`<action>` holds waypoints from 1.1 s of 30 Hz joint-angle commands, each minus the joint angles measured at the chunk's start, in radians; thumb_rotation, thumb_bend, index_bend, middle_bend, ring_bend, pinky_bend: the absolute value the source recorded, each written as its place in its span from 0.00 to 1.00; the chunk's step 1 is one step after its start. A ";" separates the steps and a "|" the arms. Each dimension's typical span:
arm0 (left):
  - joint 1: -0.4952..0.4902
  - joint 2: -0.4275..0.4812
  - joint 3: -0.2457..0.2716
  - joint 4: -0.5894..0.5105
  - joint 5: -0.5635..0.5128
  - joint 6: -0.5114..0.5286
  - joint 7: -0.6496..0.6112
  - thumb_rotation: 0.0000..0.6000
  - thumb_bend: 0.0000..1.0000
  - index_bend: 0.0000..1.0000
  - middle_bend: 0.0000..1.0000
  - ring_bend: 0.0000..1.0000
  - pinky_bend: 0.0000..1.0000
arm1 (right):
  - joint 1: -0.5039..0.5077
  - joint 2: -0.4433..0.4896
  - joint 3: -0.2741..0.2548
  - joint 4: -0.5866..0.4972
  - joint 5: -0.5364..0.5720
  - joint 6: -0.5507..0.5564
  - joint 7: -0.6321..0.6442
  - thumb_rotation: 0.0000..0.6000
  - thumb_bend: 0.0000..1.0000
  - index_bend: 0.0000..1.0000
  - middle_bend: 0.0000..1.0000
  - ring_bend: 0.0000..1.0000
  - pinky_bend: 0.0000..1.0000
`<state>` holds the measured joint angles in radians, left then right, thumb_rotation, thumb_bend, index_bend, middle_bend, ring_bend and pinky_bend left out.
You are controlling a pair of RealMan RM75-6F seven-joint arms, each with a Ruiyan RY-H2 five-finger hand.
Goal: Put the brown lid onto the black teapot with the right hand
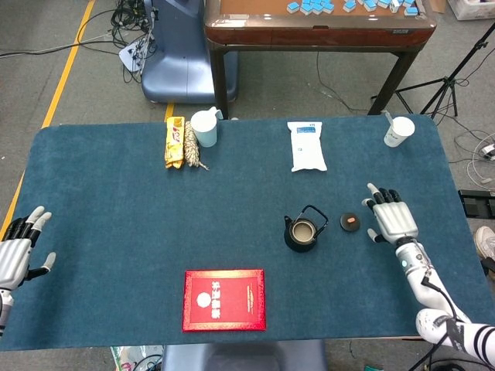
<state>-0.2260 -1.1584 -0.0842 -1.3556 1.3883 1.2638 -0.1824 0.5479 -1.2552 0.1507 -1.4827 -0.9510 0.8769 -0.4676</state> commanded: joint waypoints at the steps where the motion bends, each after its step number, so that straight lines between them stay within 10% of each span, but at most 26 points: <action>1: -0.002 -0.003 0.000 0.009 -0.001 -0.004 -0.009 1.00 0.39 0.07 0.00 0.00 0.00 | 0.015 -0.012 -0.005 0.010 0.016 -0.008 -0.013 1.00 0.33 0.25 0.00 0.00 0.00; 33: 0.004 -0.017 0.005 0.063 0.003 -0.001 -0.066 1.00 0.39 0.09 0.00 0.00 0.00 | 0.097 -0.107 -0.070 0.123 0.113 -0.058 -0.052 1.00 0.31 0.23 0.00 0.00 0.00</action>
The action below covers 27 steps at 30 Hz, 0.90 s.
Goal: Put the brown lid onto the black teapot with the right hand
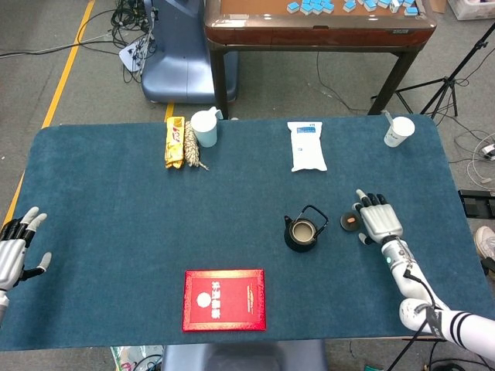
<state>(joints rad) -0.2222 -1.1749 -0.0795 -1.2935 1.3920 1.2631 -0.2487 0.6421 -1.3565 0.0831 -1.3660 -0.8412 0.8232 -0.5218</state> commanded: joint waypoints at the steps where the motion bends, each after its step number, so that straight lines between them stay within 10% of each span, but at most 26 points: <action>1: -0.001 -0.001 0.000 0.002 -0.001 -0.002 0.000 1.00 0.39 0.09 0.00 0.00 0.00 | 0.005 -0.009 -0.004 0.013 0.005 -0.007 0.004 1.00 0.31 0.23 0.00 0.00 0.00; 27: 0.003 -0.009 0.003 0.036 0.006 0.001 -0.034 1.00 0.39 0.09 0.00 0.00 0.00 | 0.046 -0.066 -0.017 0.089 0.032 -0.046 0.017 1.00 0.31 0.22 0.00 0.00 0.00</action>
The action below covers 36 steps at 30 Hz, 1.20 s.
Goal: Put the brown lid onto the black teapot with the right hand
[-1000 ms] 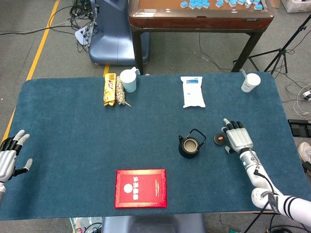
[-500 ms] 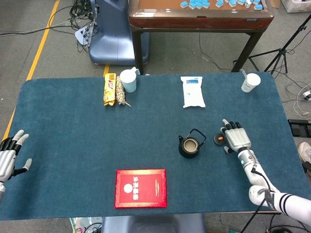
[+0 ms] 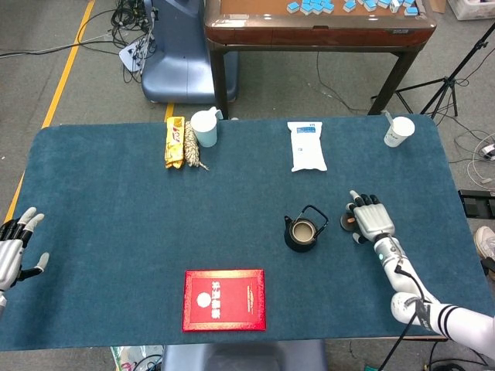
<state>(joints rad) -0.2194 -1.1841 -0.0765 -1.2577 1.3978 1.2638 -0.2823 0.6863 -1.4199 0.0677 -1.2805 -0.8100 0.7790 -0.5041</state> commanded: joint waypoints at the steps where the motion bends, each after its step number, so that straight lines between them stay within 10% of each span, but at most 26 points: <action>1: 0.001 0.000 0.000 0.001 0.000 0.001 0.000 1.00 0.39 0.09 0.00 0.00 0.00 | 0.003 -0.004 -0.003 0.005 0.002 -0.003 -0.001 1.00 0.31 0.22 0.00 0.00 0.00; 36: -0.001 -0.018 0.004 0.054 0.013 -0.003 -0.055 1.00 0.39 0.08 0.00 0.00 0.00 | 0.033 -0.039 -0.013 0.050 0.027 -0.020 -0.003 1.00 0.31 0.22 0.00 0.00 0.00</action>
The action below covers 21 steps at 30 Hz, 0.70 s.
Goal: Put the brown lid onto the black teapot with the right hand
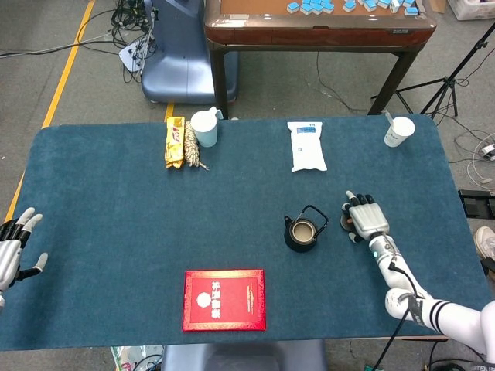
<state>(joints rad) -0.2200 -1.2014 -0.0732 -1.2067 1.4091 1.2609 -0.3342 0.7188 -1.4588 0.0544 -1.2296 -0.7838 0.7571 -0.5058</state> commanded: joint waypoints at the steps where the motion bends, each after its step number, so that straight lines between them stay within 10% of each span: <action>1: -0.001 -0.001 0.001 0.005 0.002 -0.001 -0.005 1.00 0.39 0.08 0.00 0.00 0.00 | 0.001 0.000 0.000 -0.002 0.001 0.003 -0.003 1.00 0.31 0.23 0.00 0.00 0.00; 21: 0.006 -0.009 0.005 0.028 0.010 0.012 -0.033 1.00 0.39 0.08 0.00 0.00 0.00 | 0.005 0.000 -0.006 -0.018 0.017 0.020 -0.023 1.00 0.31 0.30 0.00 0.00 0.00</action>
<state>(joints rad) -0.2137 -1.2105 -0.0686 -1.1791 1.4194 1.2724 -0.3674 0.7241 -1.4587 0.0479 -1.2474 -0.7671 0.7773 -0.5292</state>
